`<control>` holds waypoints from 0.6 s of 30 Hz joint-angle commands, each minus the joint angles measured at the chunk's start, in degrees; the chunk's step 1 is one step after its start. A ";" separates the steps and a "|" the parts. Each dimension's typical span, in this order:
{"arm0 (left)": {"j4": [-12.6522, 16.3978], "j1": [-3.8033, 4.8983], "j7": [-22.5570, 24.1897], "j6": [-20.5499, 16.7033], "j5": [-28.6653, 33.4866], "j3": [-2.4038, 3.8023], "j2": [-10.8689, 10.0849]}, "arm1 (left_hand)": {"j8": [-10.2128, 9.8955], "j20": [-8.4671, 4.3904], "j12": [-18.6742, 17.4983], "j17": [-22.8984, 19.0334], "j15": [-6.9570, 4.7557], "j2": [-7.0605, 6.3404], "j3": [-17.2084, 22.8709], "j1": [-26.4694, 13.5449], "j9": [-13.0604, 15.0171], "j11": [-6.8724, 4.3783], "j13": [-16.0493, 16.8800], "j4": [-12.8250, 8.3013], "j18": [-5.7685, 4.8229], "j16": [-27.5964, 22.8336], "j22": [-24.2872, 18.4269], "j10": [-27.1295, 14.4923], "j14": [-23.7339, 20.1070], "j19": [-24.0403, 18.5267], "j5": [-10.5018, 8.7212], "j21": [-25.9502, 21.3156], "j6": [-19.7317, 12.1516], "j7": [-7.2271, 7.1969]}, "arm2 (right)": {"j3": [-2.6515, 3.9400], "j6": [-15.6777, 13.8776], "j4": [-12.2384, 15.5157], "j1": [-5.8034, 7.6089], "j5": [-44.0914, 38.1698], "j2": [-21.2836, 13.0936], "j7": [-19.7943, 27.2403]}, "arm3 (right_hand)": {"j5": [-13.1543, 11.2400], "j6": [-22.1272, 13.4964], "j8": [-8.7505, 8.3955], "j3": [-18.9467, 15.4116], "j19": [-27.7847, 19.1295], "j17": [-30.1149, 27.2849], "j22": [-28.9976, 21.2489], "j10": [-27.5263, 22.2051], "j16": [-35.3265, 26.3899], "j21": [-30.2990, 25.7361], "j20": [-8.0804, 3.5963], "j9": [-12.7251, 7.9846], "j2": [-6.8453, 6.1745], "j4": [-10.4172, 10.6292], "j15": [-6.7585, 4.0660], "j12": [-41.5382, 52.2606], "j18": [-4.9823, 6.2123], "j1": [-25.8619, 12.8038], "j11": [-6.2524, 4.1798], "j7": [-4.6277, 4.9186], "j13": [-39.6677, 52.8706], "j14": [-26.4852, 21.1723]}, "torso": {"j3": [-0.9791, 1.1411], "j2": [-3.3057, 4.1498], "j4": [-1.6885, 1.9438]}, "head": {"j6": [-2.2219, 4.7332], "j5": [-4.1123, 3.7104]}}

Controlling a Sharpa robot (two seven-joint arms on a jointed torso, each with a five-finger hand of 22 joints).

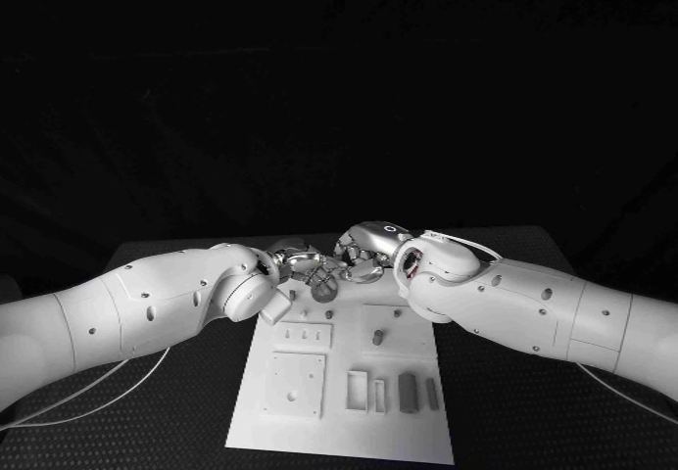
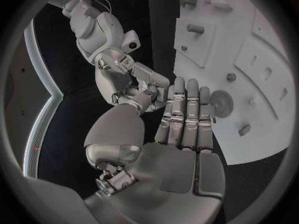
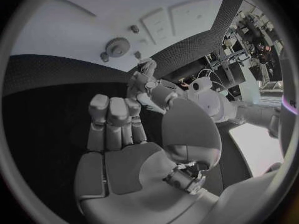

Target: Assemble the parts on the task board

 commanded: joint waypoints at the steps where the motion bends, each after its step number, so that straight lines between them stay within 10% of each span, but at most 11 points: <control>1: 0.37 0.12 1.50 0.28 0.24 0.16 -0.01 | 0.24 -0.34 0.35 -0.08 -0.24 0.98 0.17 0.23 0.11 0.07 0.12 -0.47 -0.14 0.23 0.99 0.45 0.18 0.07 0.16 0.09 0.64 0.03 | -0.19 1.85 -0.10 -0.26 -0.19 0.10 0.50 | 0.08 4.32 0.44 0.35 0.28 0.01 0.06 0.47 0.08 0.37 -0.07 1.94 0.52 -0.06 -0.34 0.13 2.55 0.24 -0.11 2.28 0.06 0.24 | 0.01 0.00 -0.05 | 0.02 -0.03; 18: 0.17 -0.13 0.54 0.11 -0.80 0.16 -0.06 | 0.39 -0.92 0.63 0.05 -0.78 1.30 5.05 -1.61 0.44 -0.51 0.57 -1.92 -0.55 1.00 1.04 1.98 1.20 0.84 -0.52 0.23 2.61 -0.50 | -0.32 1.57 -0.32 -0.43 1.34 -0.02 0.88 | 0.09 4.09 0.20 0.42 0.30 -0.06 0.04 0.34 -0.07 0.30 -0.05 1.89 -0.32 -0.09 -0.30 -0.07 2.55 -0.15 -0.04 2.36 0.05 0.23 | 0.01 0.01 -0.07 | -0.16 0.02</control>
